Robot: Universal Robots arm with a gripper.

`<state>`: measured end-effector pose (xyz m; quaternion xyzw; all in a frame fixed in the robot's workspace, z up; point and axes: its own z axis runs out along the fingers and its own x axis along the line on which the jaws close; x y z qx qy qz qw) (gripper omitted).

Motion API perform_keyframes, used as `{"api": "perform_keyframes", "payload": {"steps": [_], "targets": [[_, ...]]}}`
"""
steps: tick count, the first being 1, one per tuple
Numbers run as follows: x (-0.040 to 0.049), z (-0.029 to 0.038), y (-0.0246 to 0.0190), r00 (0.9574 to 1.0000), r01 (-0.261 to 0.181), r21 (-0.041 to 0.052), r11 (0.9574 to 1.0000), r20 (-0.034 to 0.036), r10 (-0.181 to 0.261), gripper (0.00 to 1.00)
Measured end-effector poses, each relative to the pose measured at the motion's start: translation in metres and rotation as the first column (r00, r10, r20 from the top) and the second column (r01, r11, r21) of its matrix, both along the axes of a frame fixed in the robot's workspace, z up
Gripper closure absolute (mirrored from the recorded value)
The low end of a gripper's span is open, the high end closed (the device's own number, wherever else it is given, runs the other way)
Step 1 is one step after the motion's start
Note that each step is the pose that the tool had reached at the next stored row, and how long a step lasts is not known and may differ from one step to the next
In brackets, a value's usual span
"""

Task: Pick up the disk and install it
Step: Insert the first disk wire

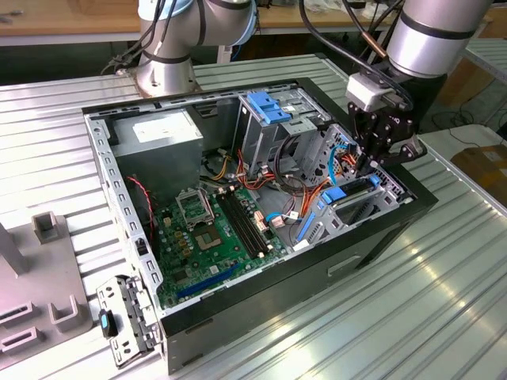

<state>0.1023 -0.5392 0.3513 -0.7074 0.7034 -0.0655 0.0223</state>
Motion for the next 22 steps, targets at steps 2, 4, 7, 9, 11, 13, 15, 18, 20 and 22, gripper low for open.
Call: {"api": "perform_keyframes", "payload": {"steps": [2, 4, 7, 9, 11, 13, 15, 18, 20, 22], "targets": [[-0.0017, -0.0001, -0.0017, 1.0, -0.003, 0.0015, 1.0, 0.0001, 0.003, 0.84], [-0.002, -0.0001, -0.0048, 1.0, -0.003, 0.0016, 1.0, 0.0, 0.003, 0.84], [-0.0033, -0.0003, -0.0056, 1.0, -0.003, 0.0019, 1.0, 0.0, 0.003, 0.84], [-0.0047, -0.0003, -0.0057, 1.0, -0.003, 0.0019, 1.0, 0.0, 0.003, 0.84], [-0.005, -0.0009, -0.0057, 1.0, -0.003, 0.0022, 1.0, 0.0, 0.003, 0.84], [-0.0051, -0.0027, -0.0058, 1.0, -0.003, 0.0021, 1.0, 0.0, 0.003, 0.84], [-0.0051, -0.0042, -0.0059, 1.0, -0.003, 0.0023, 1.0, 0.0, 0.003, 0.84], [-0.0051, -0.0053, -0.0061, 1.0, -0.003, 0.0045, 1.0, 0.0, 0.003, 0.84], [-0.0051, -0.0052, -0.0065, 1.0, -0.003, 0.0075, 1.0, 0.0, 0.003, 0.84], [-0.0051, -0.0036, -0.0066, 1.0, -0.003, 0.0079, 1.0, 0.0, 0.003, 0.84]]}}
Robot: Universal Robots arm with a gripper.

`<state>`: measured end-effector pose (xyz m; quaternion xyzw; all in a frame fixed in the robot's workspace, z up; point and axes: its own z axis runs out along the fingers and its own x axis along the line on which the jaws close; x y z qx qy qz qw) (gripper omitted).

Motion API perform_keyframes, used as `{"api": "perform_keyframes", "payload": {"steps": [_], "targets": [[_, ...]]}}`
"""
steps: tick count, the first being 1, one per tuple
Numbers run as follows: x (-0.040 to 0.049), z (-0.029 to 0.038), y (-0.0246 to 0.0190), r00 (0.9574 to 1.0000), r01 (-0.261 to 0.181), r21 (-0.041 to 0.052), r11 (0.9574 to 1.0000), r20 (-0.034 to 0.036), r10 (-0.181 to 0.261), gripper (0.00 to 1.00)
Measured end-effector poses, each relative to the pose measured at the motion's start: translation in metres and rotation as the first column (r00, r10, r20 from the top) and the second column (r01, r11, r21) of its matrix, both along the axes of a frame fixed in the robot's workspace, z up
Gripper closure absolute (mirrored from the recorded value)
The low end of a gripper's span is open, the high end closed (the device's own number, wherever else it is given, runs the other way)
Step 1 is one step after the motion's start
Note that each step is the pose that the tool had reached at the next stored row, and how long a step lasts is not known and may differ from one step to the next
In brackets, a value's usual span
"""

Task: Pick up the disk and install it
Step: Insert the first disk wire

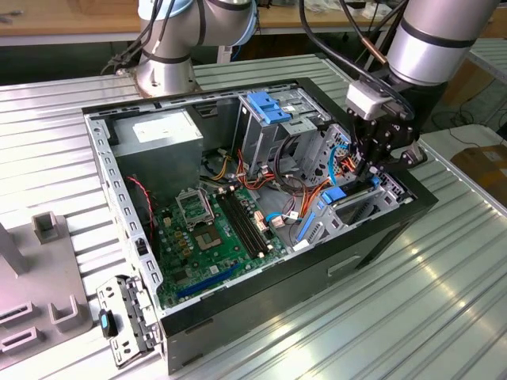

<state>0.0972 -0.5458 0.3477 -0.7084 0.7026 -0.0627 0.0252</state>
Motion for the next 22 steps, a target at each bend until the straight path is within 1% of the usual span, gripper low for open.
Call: {"api": "perform_keyframes", "payload": {"steps": [1, 2, 6, 10, 11, 13, 14, 18, 20, 22], "targets": [[-0.0001, 0.0002, -0.0001, 1.0, 0.001, 0.0009, 1.0, 0.0, -0.001, 0.84], [-0.0007, 0.0001, -0.0009, 1.0, 0.002, 0.0041, 1.0, 0.0, -0.002, 0.84], [-0.0008, 0.0001, -0.0013, 0.9999, 0.012, 0.0041, 0.9999, 0.0, -0.012, 0.84], [-0.0008, -0.0016, -0.0013, 0.9999, 0.012, 0.0053, 0.9999, -0.0001, -0.012, 0.84], [-0.0008, -0.0023, -0.0014, 0.9999, 0.012, 0.0073, 0.9999, -0.0001, -0.012, 0.84], [-0.0008, -0.0028, -0.0015, 0.9999, 0.012, 0.0153, 0.9998, -0.0002, -0.012, 0.84], [-0.0008, -0.0029, -0.0015, 0.9999, 0.012, 0.0171, 0.9998, -0.0002, -0.012, 0.84], [-0.0008, -0.0002, -0.0016, 0.9999, 0.014, 0.0191, 0.9997, -0.0002, -0.014, 0.84], [-0.0008, 0.0, -0.0016, 0.9999, 0.015, 0.0203, 0.9997, -0.0002, -0.015, 0.84], [-0.0008, 0.0, -0.0015, 0.9999, 0.016, 0.0251, 0.9996, -0.0003, -0.016, 0.84]]}}
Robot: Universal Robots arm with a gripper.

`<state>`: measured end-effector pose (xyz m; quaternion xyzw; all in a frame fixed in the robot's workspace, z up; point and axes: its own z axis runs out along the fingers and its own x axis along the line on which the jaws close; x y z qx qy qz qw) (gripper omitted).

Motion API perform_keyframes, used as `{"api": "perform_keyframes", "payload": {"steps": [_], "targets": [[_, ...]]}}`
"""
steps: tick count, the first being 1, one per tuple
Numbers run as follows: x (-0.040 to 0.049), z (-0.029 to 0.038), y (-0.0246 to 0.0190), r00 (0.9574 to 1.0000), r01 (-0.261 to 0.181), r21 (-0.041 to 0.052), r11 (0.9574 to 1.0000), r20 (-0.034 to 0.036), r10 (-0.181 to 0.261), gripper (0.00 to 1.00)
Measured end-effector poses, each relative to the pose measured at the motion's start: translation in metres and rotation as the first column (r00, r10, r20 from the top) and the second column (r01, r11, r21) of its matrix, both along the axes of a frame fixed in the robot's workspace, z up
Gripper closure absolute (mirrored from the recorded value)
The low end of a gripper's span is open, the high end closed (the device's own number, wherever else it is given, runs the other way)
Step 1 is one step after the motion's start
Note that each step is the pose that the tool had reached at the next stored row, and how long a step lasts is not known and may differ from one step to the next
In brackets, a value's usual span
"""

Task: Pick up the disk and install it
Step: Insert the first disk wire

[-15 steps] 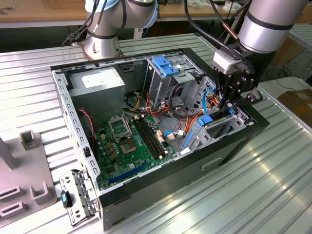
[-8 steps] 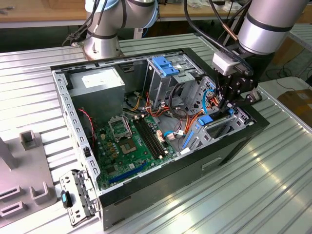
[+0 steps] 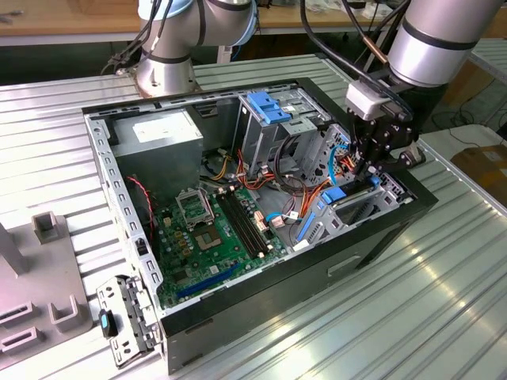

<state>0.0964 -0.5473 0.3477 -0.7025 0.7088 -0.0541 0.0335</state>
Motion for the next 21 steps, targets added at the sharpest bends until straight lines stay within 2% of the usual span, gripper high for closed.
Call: {"api": "perform_keyframes", "payload": {"steps": [15, 21], "targets": [[0.0, -0.0016, -0.001, 1.0, 0.0, 0.0017, 1.0, -0.0006, 0.0, 0.84], [0.0, 0.0002, -0.0011, 1.0, 0.0, 0.0019, 1.0, -0.0006, 0.0, 0.84]]}}
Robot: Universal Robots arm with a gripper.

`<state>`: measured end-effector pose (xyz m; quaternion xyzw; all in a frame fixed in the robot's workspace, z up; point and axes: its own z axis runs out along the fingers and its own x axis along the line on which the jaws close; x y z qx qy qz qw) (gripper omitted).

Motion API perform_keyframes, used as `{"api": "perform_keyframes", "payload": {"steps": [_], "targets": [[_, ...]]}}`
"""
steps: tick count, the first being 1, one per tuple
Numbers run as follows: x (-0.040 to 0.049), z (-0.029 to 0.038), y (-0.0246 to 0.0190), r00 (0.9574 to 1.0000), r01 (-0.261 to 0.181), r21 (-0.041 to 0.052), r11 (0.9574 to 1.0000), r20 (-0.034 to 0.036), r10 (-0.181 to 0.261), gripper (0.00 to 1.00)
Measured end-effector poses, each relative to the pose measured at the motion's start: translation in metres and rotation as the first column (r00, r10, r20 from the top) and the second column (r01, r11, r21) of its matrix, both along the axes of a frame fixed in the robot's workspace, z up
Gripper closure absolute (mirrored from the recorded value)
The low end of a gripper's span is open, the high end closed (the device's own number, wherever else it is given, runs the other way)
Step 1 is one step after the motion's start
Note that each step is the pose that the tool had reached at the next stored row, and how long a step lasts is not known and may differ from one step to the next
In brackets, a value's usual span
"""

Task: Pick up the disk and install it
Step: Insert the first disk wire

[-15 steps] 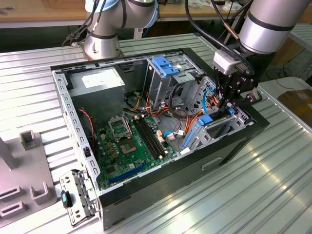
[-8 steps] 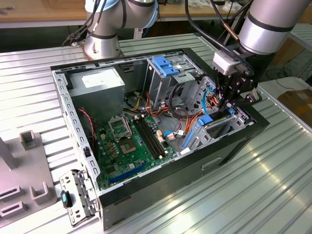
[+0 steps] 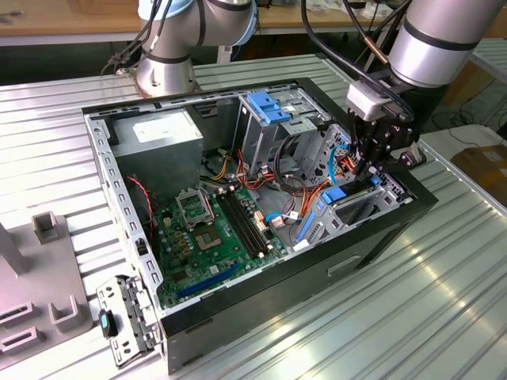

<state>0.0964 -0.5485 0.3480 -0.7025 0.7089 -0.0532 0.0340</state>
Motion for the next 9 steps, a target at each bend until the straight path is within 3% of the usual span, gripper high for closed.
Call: {"api": "perform_keyframes", "payload": {"steps": [9], "targets": [[0.0, -0.0019, -0.001, 1.0, 0.0, -0.0003, 1.0, 0.0, 0.0, 0.84]]}}
